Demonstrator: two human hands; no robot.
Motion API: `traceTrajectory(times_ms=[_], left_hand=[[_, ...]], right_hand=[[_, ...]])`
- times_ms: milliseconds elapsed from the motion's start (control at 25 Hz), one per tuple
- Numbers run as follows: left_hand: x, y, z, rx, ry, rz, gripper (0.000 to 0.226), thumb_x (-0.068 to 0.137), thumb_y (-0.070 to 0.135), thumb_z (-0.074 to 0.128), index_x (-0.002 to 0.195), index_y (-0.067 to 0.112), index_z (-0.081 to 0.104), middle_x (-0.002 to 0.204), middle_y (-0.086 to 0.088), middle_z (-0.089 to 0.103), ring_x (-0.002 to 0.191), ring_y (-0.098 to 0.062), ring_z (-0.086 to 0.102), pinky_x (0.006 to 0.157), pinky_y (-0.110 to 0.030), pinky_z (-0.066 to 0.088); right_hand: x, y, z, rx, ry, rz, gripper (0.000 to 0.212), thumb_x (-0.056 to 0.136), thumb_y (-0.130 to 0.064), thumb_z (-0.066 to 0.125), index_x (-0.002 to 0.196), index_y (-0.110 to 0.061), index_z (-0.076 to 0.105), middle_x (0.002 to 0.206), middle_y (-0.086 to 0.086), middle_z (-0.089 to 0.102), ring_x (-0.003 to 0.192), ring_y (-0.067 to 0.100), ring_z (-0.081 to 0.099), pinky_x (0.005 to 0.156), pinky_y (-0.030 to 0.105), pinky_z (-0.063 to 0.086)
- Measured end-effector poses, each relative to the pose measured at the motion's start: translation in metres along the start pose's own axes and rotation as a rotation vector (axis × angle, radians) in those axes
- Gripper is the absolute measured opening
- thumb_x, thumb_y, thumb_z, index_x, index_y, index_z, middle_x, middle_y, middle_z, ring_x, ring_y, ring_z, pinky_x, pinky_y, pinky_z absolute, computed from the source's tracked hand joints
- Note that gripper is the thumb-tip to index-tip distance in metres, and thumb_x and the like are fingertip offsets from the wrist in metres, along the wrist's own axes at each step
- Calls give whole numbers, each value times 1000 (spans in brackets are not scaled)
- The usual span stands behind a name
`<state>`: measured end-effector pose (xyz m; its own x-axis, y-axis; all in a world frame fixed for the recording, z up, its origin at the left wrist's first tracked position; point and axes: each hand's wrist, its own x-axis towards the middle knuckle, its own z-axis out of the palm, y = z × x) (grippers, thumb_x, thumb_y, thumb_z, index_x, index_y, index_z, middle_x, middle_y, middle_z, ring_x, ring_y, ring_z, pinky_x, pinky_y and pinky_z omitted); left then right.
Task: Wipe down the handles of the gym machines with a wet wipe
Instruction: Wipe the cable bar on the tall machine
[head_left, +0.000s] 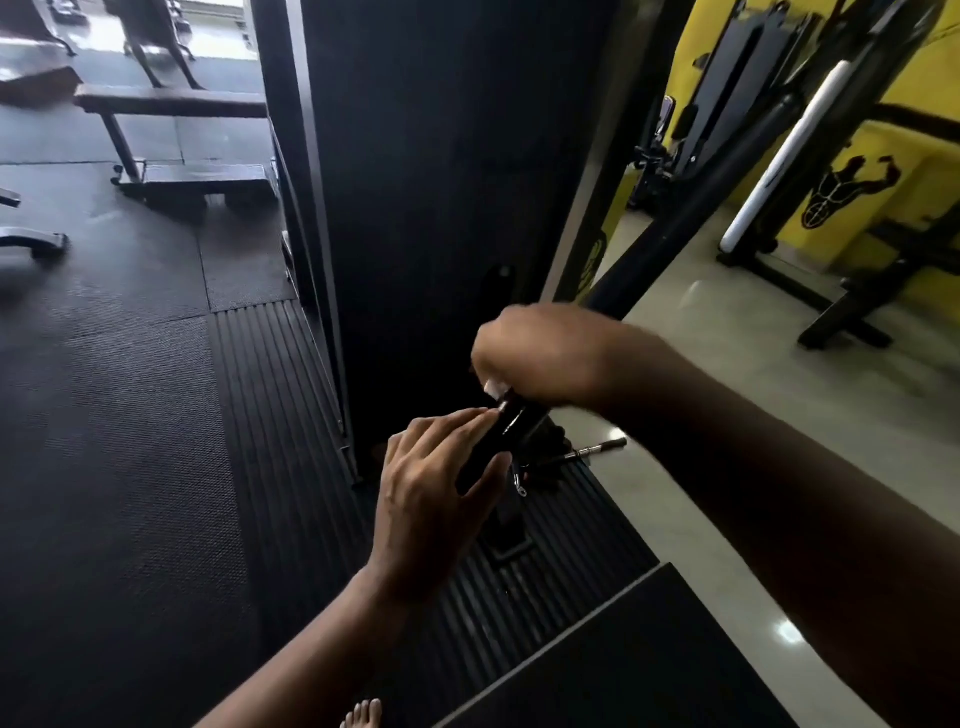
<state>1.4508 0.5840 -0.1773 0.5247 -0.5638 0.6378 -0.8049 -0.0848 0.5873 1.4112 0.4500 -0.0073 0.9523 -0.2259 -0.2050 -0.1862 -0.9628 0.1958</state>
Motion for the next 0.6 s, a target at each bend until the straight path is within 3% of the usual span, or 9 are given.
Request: traceTrajectory(times_ms=[120,280,440,520,600], left_hand=[[4,-1,-7,-48,14,-13,37,90,34,66,123,17,66,122,7,65,113,-5,54,93,-31,44],[10,4,-8,-85,22,33,38,91,32,66,124,12,64,123,0,65,114,-9,55,92,-35,47],[13,6,-9,-120,-6,26,40,88,31,70,125,14,66,126,6,64,116,-9,56,93,-38,48],[14,8,-7,-126,-26,24,40,89,30,66,127,19,63,128,10,62,118,-6,53,92,-40,49],[13,9,-2,-132,-29,5,40,90,32,62,128,21,62,128,10,61,118,-7,53,91,-43,50]], right_hand=[[-18,-5,17,111,268,-18,20,95,-12,55,106,-24,66,102,-4,61,96,16,55,86,38,52],[-34,-14,60,82,616,-87,33,92,-18,44,112,-12,70,111,5,66,105,23,56,89,36,52],[-40,-25,111,286,1074,193,28,91,-9,67,119,-5,69,120,9,64,110,20,52,94,27,49],[-38,-43,126,551,1250,342,19,90,-4,68,109,-4,70,115,8,64,106,17,57,89,28,53],[-35,-70,134,1098,1315,583,14,91,-5,67,100,-16,66,107,0,65,102,13,62,84,38,56]])
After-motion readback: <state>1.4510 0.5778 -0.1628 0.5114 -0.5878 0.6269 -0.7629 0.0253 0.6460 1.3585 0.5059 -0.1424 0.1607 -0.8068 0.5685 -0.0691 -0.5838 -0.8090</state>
